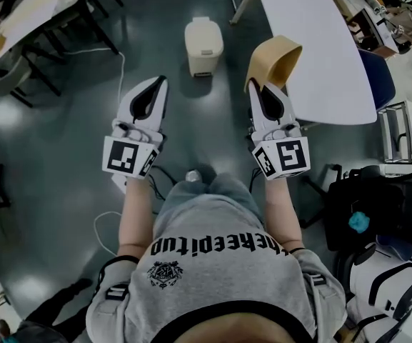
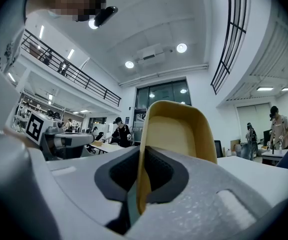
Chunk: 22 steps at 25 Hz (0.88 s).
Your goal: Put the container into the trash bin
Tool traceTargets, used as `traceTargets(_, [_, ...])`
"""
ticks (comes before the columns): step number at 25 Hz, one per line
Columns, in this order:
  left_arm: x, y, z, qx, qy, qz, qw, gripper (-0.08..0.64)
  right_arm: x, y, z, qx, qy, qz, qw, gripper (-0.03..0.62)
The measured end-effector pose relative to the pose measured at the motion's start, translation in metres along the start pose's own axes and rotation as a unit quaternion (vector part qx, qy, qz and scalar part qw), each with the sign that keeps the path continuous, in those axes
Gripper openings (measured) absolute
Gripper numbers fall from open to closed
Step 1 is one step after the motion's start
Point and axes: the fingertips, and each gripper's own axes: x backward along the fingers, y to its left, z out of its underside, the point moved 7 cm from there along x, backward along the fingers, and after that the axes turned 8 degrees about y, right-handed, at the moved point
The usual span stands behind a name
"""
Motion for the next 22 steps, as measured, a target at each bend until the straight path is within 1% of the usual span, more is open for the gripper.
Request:
traceTargets(8, [-0.017, 0.019, 0.007, 0.017, -0.001, 0.013, 0.9998, 0.011, -0.016, 0.000, -0.001, -0.005, 0.000, 0.005, 1.000, 0.015])
traceTargets(14, [-0.036, 0.025, 0.014, 0.021, 0.002, 0.013, 0.9997, 0.011, -0.031, -0.018, 0.005, -0.011, 0.002, 0.007, 1.000, 0.015])
traceTargets(22, [-0.073, 0.051, 0.018, 0.019, 0.008, 0.003, 0.9998, 0.011, -0.077, -0.044, 0.005, -0.013, 0.002, -0.009, 1.000, 0.015])
